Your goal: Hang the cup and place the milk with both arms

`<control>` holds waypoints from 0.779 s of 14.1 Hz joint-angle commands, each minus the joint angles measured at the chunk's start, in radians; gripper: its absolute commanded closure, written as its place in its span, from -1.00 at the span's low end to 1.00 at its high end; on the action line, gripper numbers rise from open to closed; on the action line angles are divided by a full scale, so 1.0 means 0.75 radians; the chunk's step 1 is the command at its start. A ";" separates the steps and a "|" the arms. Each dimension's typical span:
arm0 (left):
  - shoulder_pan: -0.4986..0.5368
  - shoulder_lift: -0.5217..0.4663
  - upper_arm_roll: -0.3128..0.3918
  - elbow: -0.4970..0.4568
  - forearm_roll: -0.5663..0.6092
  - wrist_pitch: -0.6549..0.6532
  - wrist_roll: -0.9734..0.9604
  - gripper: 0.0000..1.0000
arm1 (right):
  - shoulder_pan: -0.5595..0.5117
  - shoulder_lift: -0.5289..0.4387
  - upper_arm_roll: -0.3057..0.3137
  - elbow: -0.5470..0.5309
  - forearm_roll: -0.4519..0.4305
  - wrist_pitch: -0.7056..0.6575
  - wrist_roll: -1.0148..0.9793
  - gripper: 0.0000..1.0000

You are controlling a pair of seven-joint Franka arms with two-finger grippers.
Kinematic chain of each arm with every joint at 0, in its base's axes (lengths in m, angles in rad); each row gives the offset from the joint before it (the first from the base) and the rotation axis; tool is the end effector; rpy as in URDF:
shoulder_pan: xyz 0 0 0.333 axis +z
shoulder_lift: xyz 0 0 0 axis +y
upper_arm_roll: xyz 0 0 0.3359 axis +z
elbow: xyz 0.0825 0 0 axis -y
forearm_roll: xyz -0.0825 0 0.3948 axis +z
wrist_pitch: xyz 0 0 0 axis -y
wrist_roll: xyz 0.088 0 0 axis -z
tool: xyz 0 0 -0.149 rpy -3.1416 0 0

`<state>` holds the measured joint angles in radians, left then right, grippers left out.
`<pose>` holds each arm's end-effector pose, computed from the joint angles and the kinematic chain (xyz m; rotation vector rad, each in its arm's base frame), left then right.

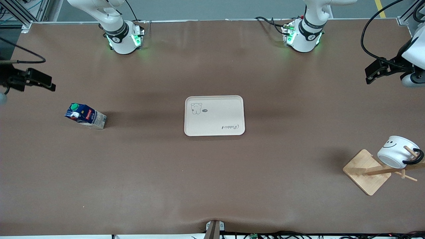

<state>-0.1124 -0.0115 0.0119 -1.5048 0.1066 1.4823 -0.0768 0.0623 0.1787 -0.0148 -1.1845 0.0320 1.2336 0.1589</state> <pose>0.5510 -0.0388 0.6336 -3.0349 0.0225 0.0024 0.5772 0.0339 0.6519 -3.1160 0.1602 0.2059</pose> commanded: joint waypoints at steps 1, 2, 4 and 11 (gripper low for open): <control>0.003 -0.024 0.007 -0.012 -0.028 -0.017 0.025 -1.00 | 0.027 -0.079 -0.007 -0.100 0.008 -0.006 0.181 -1.00; 0.003 -0.024 0.005 -0.012 -0.028 -0.021 0.027 -1.00 | 0.005 -0.087 -0.007 -0.100 0.019 -0.031 0.173 -1.00; 0.003 -0.024 0.005 -0.010 -0.028 -0.025 0.027 -1.00 | -0.058 -0.107 0.030 -0.094 0.023 -0.074 0.099 -1.00; 0.001 -0.030 0.005 0.000 -0.028 -0.025 0.027 -1.00 | -0.157 -0.087 0.173 -0.094 -0.024 0.167 -0.018 -1.00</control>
<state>-0.1122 -0.0149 0.0119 -1.5036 0.1066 1.4762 -0.0768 -0.0331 0.1292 0.0884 -1.2354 0.0263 1.3156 0.1724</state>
